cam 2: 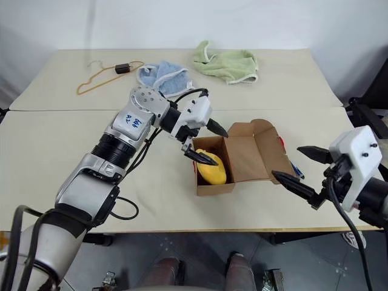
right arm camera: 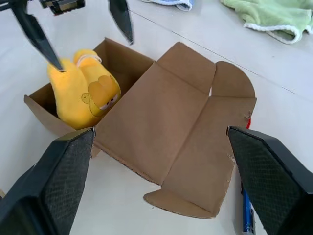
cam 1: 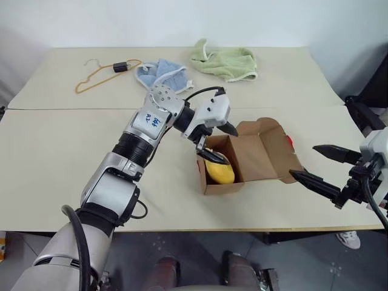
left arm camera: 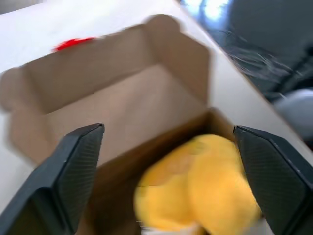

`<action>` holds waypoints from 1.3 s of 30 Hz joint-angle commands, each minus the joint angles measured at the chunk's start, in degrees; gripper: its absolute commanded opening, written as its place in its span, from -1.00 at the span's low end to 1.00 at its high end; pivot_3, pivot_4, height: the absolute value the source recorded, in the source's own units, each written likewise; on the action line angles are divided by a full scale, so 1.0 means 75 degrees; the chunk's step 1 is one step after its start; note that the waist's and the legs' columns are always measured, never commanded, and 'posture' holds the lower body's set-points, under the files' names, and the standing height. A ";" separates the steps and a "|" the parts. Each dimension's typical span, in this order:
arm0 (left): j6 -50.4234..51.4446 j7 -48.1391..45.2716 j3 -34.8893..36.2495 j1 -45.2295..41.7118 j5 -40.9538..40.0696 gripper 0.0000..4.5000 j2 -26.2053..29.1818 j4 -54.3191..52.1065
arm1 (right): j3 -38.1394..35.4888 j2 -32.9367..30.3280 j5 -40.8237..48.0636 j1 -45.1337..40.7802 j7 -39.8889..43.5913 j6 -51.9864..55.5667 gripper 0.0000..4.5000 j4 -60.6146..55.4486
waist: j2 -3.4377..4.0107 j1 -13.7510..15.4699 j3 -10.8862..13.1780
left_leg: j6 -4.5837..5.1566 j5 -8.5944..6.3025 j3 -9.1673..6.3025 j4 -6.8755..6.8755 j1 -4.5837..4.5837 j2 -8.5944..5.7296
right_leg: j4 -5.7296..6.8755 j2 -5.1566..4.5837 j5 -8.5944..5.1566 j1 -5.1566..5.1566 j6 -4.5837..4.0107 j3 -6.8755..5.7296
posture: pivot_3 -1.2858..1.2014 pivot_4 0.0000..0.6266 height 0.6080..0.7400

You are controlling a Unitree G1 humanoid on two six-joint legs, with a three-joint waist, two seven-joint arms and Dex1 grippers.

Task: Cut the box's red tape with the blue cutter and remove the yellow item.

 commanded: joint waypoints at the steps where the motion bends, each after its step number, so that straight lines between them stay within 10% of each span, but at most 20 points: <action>1: -0.0398 -0.0298 -0.0231 0.0027 0.0232 0.99 -0.0014 -0.0095 | -0.0424 0.0185 -0.0074 0.0147 -0.0127 -0.0224 1.00 -0.0331 | 0.0000 0.0018 0.0000 | 0.0000 0.0000 0.0000 0.0001 0.0000 0.0000 | 0.0000 0.0000 0.0000 0.0001 0.0000 0.0000 | 0.03 -0.52 1.00; 10: -0.2006 -0.0209 -0.1168 0.0190 0.1255 0.99 -0.0105 0.0418 | -0.0613 0.0445 -0.0080 0.0580 -0.0014 -0.0497 1.00 -0.0581 | -0.0001 0.0030 0.0000 | 0.0002 -0.0001 -0.0001 0.0002 0.0001 0.0000 | 0.0000 0.0000 0.0000 0.0003 0.0000 0.0000 | 0.03 -0.52 1.00; 26: -0.1998 0.0015 -0.0257 -0.0159 0.0814 -0.94 -0.0336 0.0596 | -0.0834 0.0332 -0.0155 0.0875 0.0072 -0.0744 1.00 -0.0640 | -0.0001 0.0011 0.0000 | 0.0010 -0.0002 -0.0001 0.0002 0.0017 0.0001 | 0.0004 0.0000 0.0003 0.0017 -0.0004 0.0001 | 0.03 -0.52 1.00; 39: 0.1330 0.2436 0.1824 -0.0847 -0.0136 -0.99 -0.0180 -0.0401 | -0.0220 -0.0195 -0.0413 -0.0278 0.0884 -0.1351 1.00 0.0383 | -0.0003 -0.0012 0.0002 | 0.0008 -0.0001 -0.0002 0.0004 0.0019 0.0001 | 0.0008 0.0000 0.0004 0.0017 -0.0001 0.0003 | 0.03 -0.52 1.00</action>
